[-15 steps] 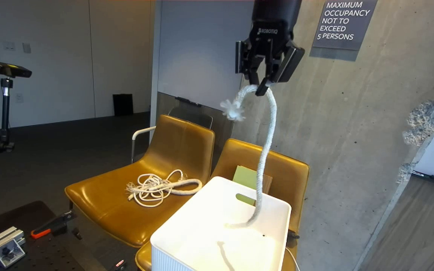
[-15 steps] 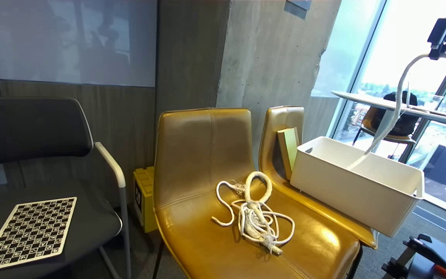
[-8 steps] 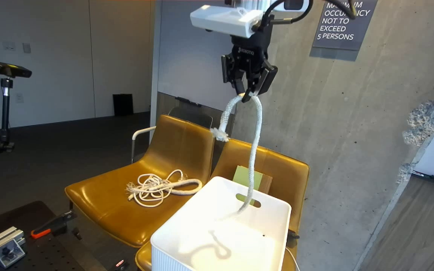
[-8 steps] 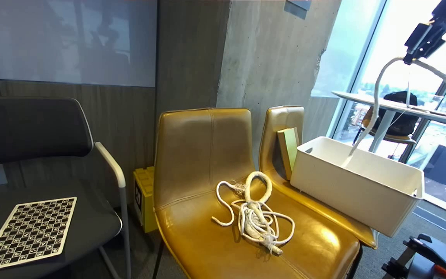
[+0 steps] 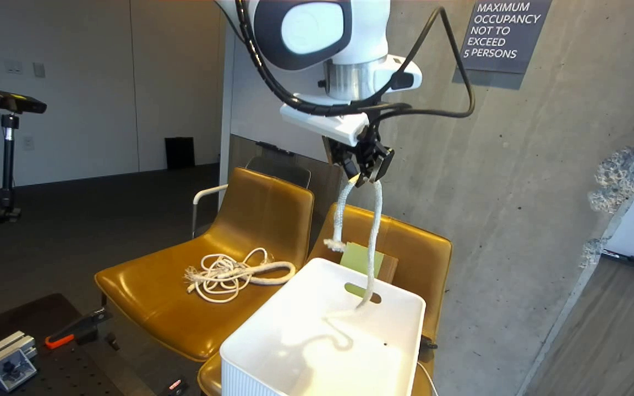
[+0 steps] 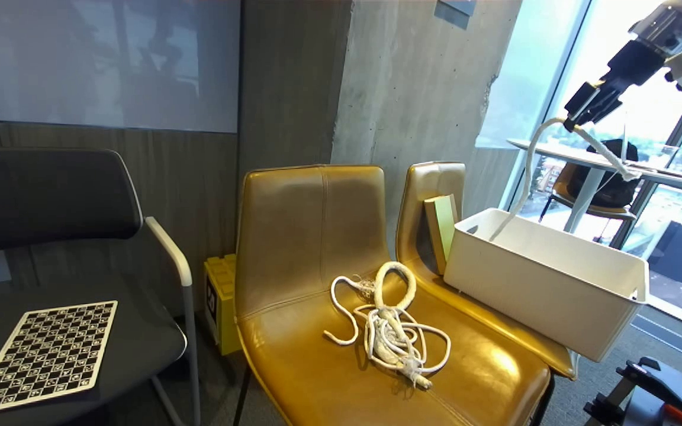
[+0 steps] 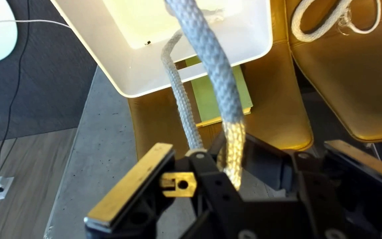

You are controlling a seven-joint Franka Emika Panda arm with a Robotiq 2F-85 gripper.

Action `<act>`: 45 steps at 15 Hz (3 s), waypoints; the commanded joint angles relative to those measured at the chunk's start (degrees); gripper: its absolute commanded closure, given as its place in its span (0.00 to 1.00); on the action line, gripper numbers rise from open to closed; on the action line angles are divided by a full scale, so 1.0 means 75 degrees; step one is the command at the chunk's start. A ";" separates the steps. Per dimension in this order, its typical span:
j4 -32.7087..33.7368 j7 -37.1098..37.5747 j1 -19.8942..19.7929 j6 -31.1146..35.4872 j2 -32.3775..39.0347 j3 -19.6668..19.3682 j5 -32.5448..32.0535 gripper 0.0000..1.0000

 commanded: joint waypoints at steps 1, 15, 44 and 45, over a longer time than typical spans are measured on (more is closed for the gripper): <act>-0.0216 -0.0341 -0.0088 0.0932 0.0401 0.0060 0.0039 0.96; -0.1697 -0.0333 0.0158 0.1663 -0.0431 0.0847 0.0260 0.00; -0.0316 0.4798 0.4021 0.2532 0.3752 0.1762 -0.2214 0.00; -0.0148 0.4853 0.4052 0.2476 0.3910 0.1701 -0.2215 0.00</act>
